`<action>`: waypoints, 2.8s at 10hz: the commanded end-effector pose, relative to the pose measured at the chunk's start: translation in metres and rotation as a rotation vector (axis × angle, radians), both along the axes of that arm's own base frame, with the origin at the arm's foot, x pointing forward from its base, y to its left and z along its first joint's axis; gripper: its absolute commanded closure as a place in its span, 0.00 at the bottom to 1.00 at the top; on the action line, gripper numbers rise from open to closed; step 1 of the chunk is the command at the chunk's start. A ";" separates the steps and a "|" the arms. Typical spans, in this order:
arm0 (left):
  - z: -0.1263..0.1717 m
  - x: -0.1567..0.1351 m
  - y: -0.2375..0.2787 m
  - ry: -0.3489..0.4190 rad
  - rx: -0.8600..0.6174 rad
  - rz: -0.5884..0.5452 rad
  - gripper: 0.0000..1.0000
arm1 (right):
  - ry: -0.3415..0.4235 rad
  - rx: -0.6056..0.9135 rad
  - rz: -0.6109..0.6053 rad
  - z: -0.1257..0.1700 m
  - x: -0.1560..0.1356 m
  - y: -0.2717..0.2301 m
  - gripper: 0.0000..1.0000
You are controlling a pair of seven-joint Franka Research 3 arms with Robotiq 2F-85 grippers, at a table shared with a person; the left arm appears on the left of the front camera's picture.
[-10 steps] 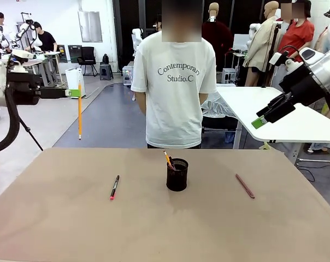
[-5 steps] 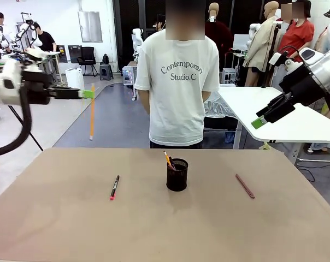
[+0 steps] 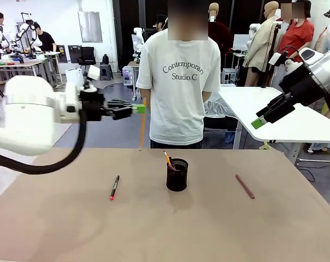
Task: Place the pens into the pen holder.
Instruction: Pick up a writing instrument from the table and place it into the Pen holder.
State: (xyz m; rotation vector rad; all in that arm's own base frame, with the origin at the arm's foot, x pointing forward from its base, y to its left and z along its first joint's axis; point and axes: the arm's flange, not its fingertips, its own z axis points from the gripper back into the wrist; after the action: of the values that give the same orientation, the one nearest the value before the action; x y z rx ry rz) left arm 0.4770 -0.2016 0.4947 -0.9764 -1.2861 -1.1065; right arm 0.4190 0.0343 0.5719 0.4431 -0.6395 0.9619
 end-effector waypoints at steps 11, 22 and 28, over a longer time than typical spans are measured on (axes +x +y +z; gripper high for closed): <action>-0.068 0.008 -0.100 -0.090 -0.133 -0.075 1.00 | 0.003 0.026 0.000 0.001 0.000 0.000 0.00; -0.126 0.063 -0.115 -0.171 -0.152 0.027 0.53 | 0.003 0.026 0.000 0.001 0.000 0.000 0.00; -0.119 0.052 -0.101 -0.171 -0.154 0.015 0.00 | 0.003 0.026 0.000 0.001 0.000 0.000 0.00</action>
State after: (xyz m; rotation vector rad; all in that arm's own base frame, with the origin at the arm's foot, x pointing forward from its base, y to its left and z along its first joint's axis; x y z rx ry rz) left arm 0.5387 -0.3073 0.3748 -1.0117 -1.5012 -1.0971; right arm 0.4189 0.0339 0.5720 0.4422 -0.6394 0.9609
